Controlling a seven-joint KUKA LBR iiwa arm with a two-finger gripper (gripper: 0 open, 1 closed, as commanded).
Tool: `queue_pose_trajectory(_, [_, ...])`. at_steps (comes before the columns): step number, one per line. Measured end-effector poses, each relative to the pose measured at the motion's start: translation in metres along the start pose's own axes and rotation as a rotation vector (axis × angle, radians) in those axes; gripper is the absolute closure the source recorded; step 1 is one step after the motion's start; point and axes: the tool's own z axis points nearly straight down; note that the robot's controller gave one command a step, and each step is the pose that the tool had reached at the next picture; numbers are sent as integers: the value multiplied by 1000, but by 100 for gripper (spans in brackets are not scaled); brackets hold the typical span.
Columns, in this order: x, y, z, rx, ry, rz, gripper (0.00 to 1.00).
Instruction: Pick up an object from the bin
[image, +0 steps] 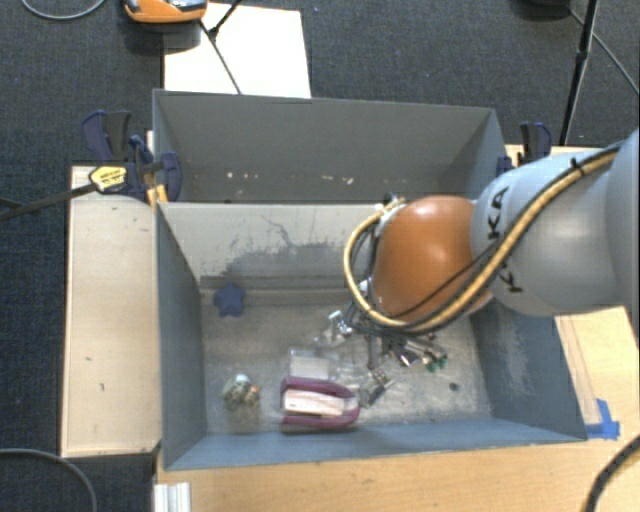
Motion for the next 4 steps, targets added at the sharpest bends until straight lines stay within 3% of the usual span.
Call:
queue_pose_trajectory(1, [-5,3,26,10,21,106,0])
queue_pose_trajectory(2, [-15,-59,18,2,-6,-315,0])
queue_pose_trajectory(3, [27,4,22,10,-22,-362,0])
queue_pose_trajectory(4, [-54,22,2,-2,-9,-124,0])
